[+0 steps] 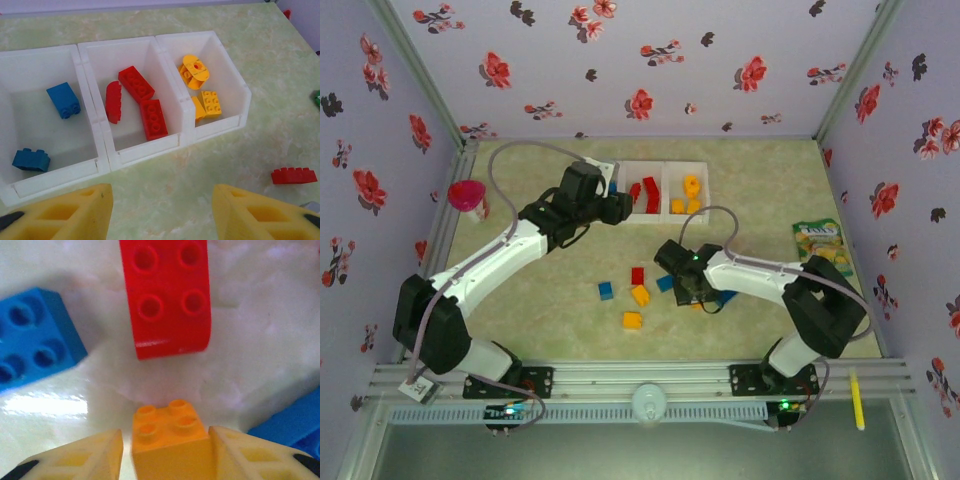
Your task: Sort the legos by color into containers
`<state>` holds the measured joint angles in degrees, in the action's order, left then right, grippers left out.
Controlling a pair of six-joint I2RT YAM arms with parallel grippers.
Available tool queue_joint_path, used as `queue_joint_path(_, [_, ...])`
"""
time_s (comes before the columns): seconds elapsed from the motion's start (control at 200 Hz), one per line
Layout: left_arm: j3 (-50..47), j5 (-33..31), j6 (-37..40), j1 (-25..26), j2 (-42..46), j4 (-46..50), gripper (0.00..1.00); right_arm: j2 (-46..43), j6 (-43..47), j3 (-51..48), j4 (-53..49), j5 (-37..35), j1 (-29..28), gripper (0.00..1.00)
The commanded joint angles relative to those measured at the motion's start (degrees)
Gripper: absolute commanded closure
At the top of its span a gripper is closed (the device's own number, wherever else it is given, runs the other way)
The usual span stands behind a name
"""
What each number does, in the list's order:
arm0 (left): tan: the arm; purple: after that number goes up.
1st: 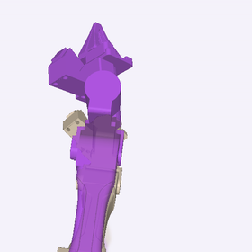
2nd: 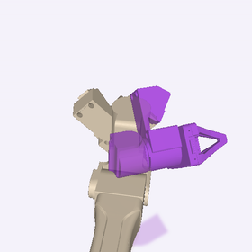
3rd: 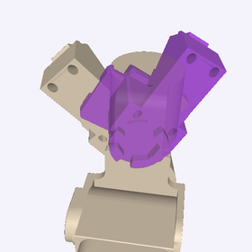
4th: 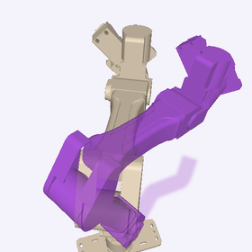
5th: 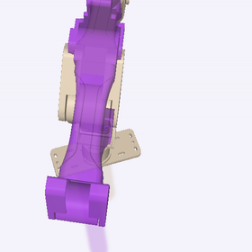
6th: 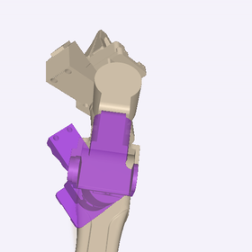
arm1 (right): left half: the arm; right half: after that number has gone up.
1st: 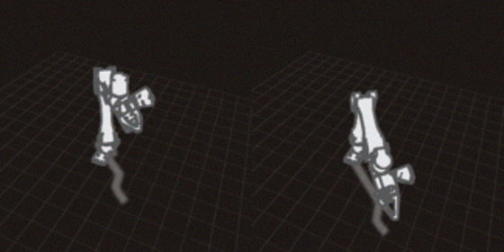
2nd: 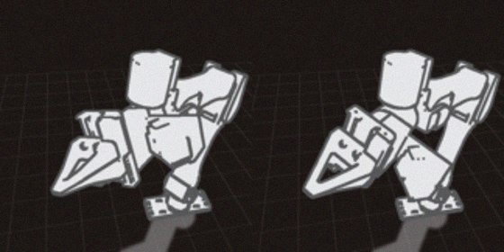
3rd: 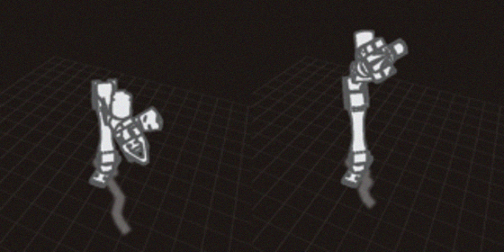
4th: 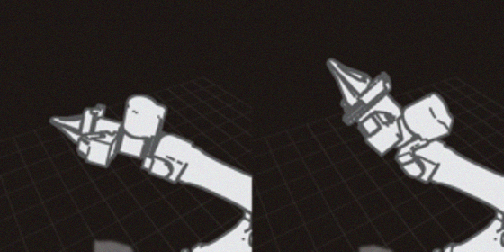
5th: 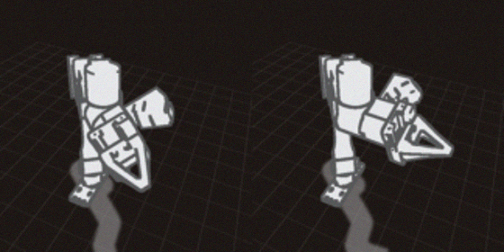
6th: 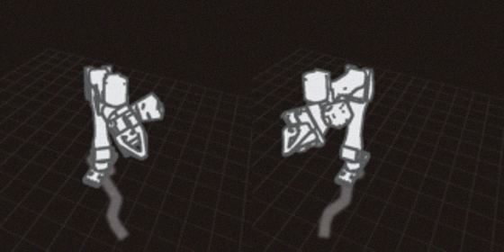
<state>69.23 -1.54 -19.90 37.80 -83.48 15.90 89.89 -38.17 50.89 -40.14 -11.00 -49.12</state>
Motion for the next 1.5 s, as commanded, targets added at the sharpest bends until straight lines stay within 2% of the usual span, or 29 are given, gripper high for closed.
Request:
queue_joint_path(0.0, [-0.7, -1.4, 1.1, -0.5, 2.6, 0.9, 0.45, 1.5, 1.5, 2.3, 0.3, -2.0, 0.5, 0.59])
queue_joint_path(0.245, [-1.3, -1.7, 1.0, -0.5, 4.5, 1.4, 0.45, -0.9, 3.8, 3.7, -1.6, -3.2, 2.3, 0.73])
queue_joint_path(0.405, [-1.4, -2.3, 0.4, -0.5, 5.9, 2.4, 0.45, -5.2, 7.9, 6.6, -2.2, -4.0, 6.8, 0.73])
queue_joint_path(0.54, [-1.4, -2.6, -0.8, -0.5, 6.5, 4.0, 0.45, -5.6, 12.7, 13.3, -1.2, -4.7, 11.4, 0.73])
queue_joint_path(0.705, [-2.7, -2.8, -1.9, -0.4, 8.1, 5.8, 0.45, -0.2, 18.1, 23.0, 2.8, -3.5, 16.8, 0.73])
queue_joint_path(0.92, [-5.5, -3.5, -3.8, -0.4, 10.6, 8.0, 0.46, 15.8, 23.1, 40.0, 5.8, 1.2, 23.3, 0.74])
queue_joint_path(1.005, [-7.0, -3.5, -5.2, -0.3, 11.6, 8.9, 0.46, 22.9, 24.2, 47.6, 4.6, 2.7, 24.8, 0.72])
queue_joint_path(1.165, [-9.6, -4.0, -8.0, 0.0, 13.8, 11.5, 0.46, 30.1, 24.8, 57.4, 1.0, 4.0, 25.7, 0.50])
queue_joint_path(1.29, [-11.6, -5.0, -11.4, 0.2, 15.5, 14.2, 0.45, 28.5, 24.6, 56.3, 1.8, 4.2, 25.7, 0.42])
queue_joint_path(1.495, [-16.6, -5.2, -22.2, 2.2, 17.2, 17.7, 0.40, 21.0, 23.5, 48.2, 4.4, 5.4, 25.5, 0.40])
